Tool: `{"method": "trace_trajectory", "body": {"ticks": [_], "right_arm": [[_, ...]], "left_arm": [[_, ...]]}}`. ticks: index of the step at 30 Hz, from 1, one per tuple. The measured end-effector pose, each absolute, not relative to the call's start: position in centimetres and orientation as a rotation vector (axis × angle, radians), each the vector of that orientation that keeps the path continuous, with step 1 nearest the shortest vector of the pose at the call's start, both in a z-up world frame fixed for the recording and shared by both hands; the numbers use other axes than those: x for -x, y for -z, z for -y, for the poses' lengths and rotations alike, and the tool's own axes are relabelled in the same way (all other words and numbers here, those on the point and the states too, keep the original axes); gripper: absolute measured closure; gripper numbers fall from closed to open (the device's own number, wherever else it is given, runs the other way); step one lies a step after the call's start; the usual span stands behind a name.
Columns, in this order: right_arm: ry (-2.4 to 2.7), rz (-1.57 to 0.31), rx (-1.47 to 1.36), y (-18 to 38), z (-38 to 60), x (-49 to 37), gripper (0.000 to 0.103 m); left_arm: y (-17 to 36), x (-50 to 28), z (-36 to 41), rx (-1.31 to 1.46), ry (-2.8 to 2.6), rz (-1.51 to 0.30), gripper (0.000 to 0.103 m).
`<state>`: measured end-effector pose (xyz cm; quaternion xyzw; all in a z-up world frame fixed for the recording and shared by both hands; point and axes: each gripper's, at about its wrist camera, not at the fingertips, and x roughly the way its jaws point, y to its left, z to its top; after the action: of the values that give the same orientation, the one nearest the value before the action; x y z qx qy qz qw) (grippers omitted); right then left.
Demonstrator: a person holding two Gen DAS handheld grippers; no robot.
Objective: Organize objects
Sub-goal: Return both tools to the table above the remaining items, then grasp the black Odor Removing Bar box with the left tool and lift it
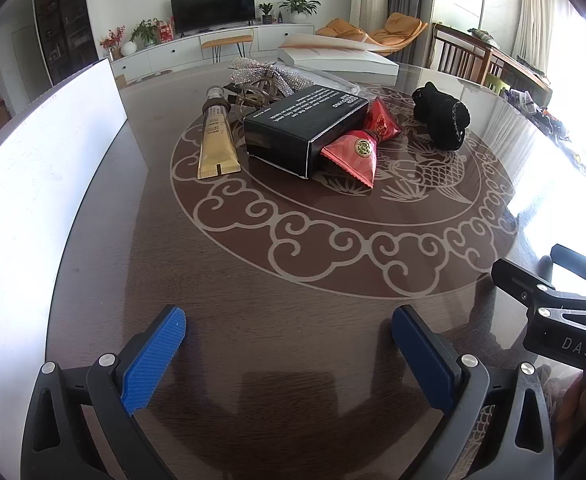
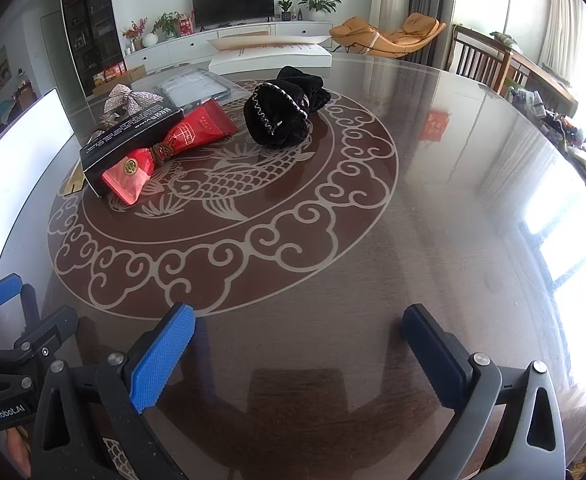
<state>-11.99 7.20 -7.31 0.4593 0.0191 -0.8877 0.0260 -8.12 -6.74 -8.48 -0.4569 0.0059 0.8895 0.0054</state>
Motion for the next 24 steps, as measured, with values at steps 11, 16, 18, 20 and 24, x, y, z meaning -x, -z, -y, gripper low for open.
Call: {"method": "trace_trajectory", "body": {"ticks": [11, 16, 18, 20, 24], "right_arm": [[2.744, -0.058, -1.419, 7.3, -7.2, 12.0, 0.0], [2.745, -0.059, -1.419, 7.4, -7.2, 12.0, 0.0], [2.745, -0.058, -1.419, 7.4, -7.2, 12.0, 0.0], [2.745, -0.058, -1.419, 7.4, -7.2, 12.0, 0.0], [2.745, -0.059, -1.419, 7.4, -7.2, 12.0, 0.0]], "left_arm": [[8.1, 8.0, 7.3, 1.454, -2.778, 0.007, 0.0], [5.5, 10.8, 7.9, 1.394, -2.828, 0.041, 0.0], [4.0, 13.1, 7.4, 1.359, -2.846, -0.005, 0.0], [3.1, 15.7, 6.9, 1.331, -2.846, -0.036, 0.0], [3.2, 20.9, 5.9, 1.372, -2.781, -0.077, 0.0]]}}
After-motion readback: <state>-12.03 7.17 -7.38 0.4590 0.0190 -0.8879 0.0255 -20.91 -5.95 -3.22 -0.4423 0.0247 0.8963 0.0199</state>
